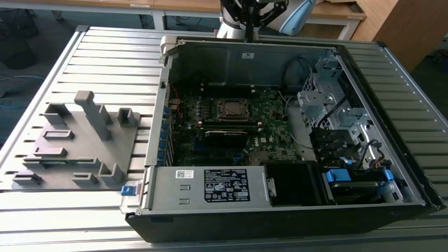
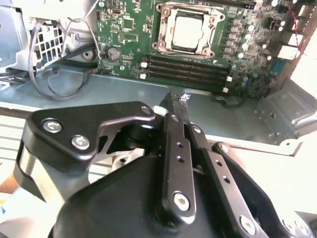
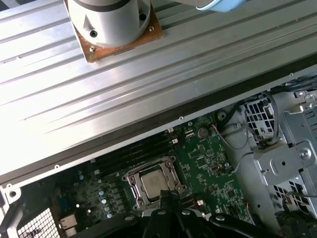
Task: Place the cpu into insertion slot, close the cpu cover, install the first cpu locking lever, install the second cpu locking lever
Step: 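Install the second cpu locking lever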
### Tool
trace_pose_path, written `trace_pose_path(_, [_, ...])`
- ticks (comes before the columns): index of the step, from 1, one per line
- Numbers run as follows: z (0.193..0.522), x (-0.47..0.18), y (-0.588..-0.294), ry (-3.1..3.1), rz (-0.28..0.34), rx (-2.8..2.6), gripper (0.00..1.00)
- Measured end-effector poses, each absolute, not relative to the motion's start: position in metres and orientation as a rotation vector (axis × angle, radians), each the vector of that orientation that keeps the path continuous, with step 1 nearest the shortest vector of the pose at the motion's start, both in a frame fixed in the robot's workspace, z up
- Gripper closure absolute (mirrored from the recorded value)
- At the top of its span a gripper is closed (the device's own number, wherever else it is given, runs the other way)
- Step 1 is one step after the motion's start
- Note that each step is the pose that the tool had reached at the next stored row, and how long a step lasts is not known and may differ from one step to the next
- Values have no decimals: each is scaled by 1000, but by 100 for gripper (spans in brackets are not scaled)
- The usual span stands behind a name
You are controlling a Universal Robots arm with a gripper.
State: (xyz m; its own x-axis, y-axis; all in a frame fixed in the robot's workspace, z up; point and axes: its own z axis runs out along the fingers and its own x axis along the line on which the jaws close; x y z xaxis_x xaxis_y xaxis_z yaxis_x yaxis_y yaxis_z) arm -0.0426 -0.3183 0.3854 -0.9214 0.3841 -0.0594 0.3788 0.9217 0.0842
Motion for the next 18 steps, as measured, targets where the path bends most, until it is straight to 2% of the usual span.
trace_pose_path(11, [377, -43, -318, 3006, 103, 595, 90])
trace_pose_path(18, [374, -43, -318, 3003, 67, 593, 90])
